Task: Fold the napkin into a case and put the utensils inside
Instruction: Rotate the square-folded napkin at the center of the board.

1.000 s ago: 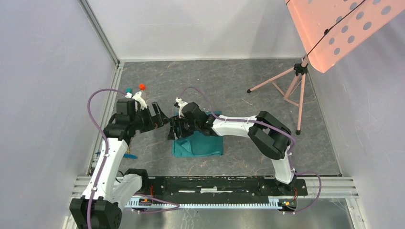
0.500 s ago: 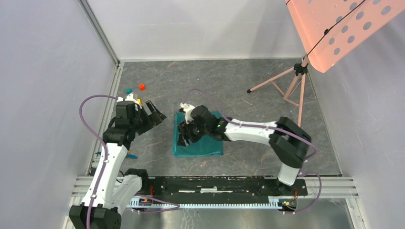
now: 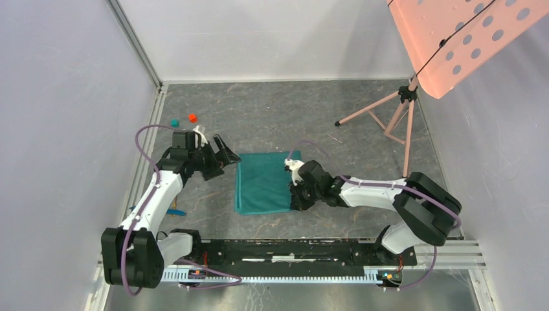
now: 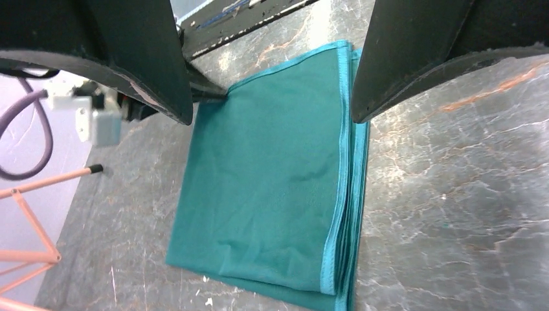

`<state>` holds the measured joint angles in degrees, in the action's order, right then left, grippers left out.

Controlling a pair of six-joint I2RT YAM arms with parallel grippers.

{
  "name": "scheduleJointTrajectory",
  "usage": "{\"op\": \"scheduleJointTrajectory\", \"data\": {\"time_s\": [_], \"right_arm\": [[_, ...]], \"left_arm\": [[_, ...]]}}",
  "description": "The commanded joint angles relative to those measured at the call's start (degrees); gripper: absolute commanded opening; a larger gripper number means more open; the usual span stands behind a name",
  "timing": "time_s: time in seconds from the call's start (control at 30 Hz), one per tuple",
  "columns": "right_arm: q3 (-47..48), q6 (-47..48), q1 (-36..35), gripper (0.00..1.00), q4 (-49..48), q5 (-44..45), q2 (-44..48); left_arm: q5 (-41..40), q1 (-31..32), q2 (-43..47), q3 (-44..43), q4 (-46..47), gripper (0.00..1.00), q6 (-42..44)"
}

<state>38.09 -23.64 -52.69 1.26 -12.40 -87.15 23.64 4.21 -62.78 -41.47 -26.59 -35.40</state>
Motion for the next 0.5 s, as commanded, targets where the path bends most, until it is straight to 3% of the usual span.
{"op": "scheduleJointTrajectory", "data": {"time_s": [0.0, 0.13, 0.17, 0.23, 0.3, 0.47], "right_arm": [[-4.14, 3.97, 7.32, 0.09, 3.71, 11.38, 3.41], [-1.45, 9.07, 13.95, 0.1, 11.89, 27.32, 2.02], [0.52, 11.25, 14.62, 0.14, 12.54, 28.8, 2.12], [3.56, 15.94, 14.84, 0.32, 10.63, 21.34, 3.19], [5.67, 17.65, 14.86, 0.41, 9.08, 13.68, 4.39], [7.71, 15.98, 15.1, 0.53, 9.98, 11.26, 6.28]], "left_arm": [[5.58, 2.13, -2.55, -3.36, 3.21, 0.97, 1.96], [4.02, 4.97, -4.64, -5.13, 3.18, 0.97, 1.4], [3.96, 5.94, -5.64, -5.91, 3.44, 0.98, 1.3], [3.98, 7.45, -9.86, -8.43, 3.52, 0.98, 1.38], [4.2, 8.54, -15.39, -12.19, 3.43, 0.98, 1.9], [-3.34, 10.87, -30.48, -25.07, -2.28, 0.97, 6.6]]}}
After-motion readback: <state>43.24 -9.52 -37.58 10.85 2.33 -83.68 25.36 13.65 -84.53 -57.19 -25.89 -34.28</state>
